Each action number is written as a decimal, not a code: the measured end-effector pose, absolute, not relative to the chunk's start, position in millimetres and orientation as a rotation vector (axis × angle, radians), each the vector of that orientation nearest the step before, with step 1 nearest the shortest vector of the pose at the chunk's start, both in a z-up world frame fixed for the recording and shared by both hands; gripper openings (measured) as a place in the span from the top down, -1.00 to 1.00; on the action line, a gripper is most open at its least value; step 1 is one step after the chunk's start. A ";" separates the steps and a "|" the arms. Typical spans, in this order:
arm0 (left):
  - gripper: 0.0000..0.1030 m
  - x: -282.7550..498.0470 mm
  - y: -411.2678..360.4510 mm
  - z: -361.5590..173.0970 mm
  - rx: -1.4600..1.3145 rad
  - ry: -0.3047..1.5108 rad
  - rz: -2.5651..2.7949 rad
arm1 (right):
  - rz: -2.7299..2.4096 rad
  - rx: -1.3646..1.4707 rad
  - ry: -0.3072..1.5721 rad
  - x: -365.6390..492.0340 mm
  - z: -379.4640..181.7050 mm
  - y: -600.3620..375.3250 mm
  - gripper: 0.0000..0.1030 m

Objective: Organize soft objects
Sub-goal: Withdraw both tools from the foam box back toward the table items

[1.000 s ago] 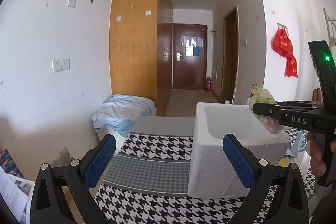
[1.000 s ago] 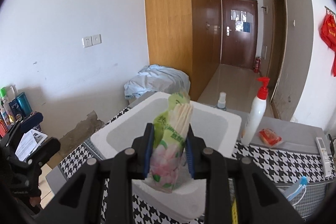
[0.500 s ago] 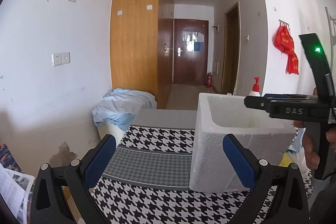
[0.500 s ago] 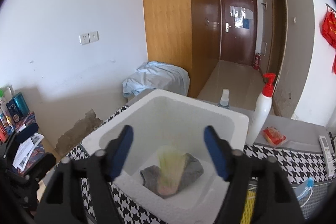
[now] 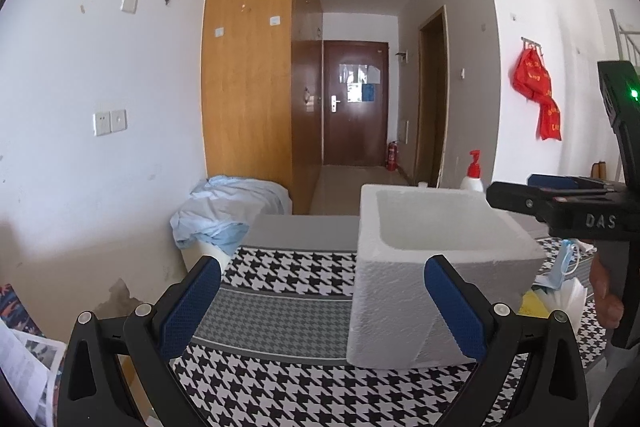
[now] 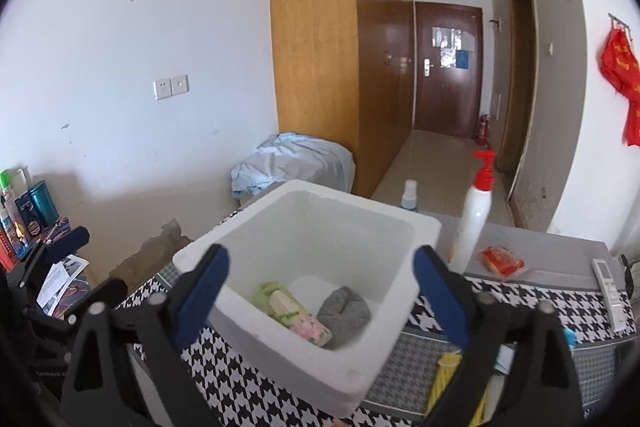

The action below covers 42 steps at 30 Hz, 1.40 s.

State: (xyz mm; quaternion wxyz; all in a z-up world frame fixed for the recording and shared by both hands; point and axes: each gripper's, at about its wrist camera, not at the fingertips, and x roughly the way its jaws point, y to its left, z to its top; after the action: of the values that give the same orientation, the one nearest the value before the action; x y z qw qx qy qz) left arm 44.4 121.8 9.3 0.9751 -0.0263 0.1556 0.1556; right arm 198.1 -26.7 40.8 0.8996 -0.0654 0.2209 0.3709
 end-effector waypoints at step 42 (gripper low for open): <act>-0.98 25.8 3.6 18.5 -0.018 0.296 0.068 | 0.597 -0.073 0.350 117.7 35.3 -168.5 -0.99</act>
State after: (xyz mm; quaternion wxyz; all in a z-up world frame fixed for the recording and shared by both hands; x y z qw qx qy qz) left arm 25.8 3.6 18.5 0.9884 -0.0090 0.1477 0.0336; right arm 117.7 -168.5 35.3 0.9400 -0.0358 0.1714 0.2927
